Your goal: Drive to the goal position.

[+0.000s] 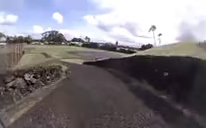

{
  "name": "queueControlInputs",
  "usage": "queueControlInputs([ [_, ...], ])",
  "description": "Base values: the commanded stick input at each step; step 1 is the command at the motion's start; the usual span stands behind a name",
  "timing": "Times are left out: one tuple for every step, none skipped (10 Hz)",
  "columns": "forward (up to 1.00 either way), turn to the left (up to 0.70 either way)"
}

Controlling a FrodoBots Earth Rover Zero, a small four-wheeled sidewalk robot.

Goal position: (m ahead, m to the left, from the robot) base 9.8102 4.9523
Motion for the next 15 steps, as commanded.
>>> queueControlInputs([
  [0.85,0.00],
  [0.85,0.00],
  [0.85,0.00],
  [0.85,0.00],
  [0.85,0.00],
  [0.85,0.00],
  [0.85,0.00],
  [0.85,0.00],
  [0.85,0.00],
  [0.85,0.00],
  [0.85,0.00],
  [0.85,0.00],
  [0.85,0.00],
  [0.85,0.00],
  [0.85,0.00],
])
